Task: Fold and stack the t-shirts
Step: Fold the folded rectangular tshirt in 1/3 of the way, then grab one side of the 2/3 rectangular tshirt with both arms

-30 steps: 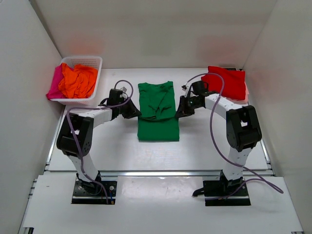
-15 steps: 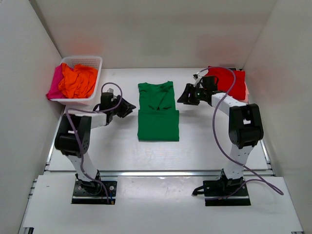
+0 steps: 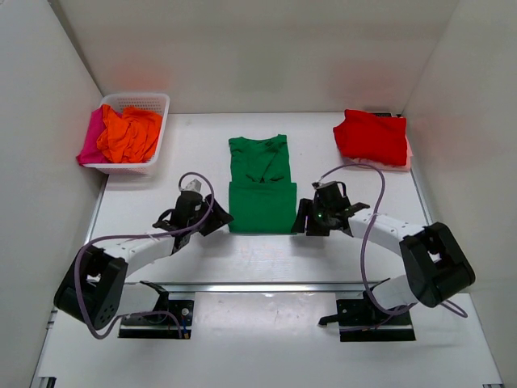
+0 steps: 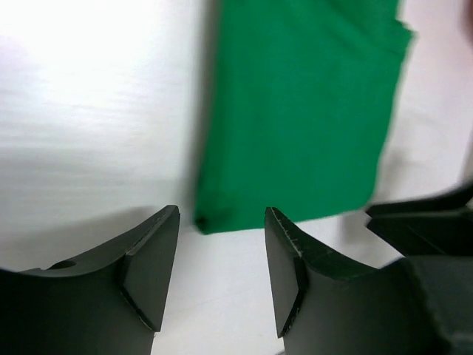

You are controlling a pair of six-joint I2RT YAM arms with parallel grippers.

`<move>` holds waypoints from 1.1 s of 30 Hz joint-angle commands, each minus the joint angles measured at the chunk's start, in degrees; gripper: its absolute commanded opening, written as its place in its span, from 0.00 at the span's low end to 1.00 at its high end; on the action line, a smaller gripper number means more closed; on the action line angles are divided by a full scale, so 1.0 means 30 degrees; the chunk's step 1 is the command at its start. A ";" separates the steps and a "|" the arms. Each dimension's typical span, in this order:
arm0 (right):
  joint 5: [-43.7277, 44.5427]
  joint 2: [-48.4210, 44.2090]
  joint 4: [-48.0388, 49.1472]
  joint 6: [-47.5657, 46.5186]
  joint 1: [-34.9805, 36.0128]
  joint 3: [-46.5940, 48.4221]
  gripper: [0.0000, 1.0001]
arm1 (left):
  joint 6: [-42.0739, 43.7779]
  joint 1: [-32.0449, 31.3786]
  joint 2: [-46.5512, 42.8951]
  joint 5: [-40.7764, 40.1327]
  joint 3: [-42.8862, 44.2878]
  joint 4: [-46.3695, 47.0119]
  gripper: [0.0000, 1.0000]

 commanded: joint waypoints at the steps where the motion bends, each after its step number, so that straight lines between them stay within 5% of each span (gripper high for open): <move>1: 0.1920 -0.0761 0.1512 0.2028 0.0408 -0.0608 0.55 | 0.0119 -0.0158 0.0214 -0.1876 -0.0004 -0.0390 0.61; 14: 0.1159 0.1111 0.3478 0.3085 0.1140 -0.1195 0.45 | -0.1052 -0.1829 0.3471 -0.1876 0.0351 0.0897 0.58; 17: 0.0808 0.1727 0.4001 0.3085 0.1114 -0.0904 0.38 | -0.0848 -0.1769 0.3881 -0.1905 0.0409 0.0781 0.34; 18: 0.0632 0.1874 0.4035 0.2882 0.1257 -0.0845 0.27 | -0.0760 -0.1828 0.3882 -0.1905 0.0235 0.0839 0.10; 19: 0.0428 0.2108 0.3890 0.2851 0.1201 -0.0874 0.04 | -0.0614 -0.1742 0.3853 -0.1905 0.0291 0.0578 0.00; 25: 0.0045 0.0768 0.1636 0.2205 0.2312 -0.0873 0.00 | -0.0497 -0.2704 0.1428 -0.1085 -0.0263 -0.2549 0.00; 33: -0.0189 -0.5499 -0.1997 0.3697 0.5677 -0.3508 0.00 | -0.2686 -0.5109 -0.5574 0.0465 -0.4271 -0.7097 0.00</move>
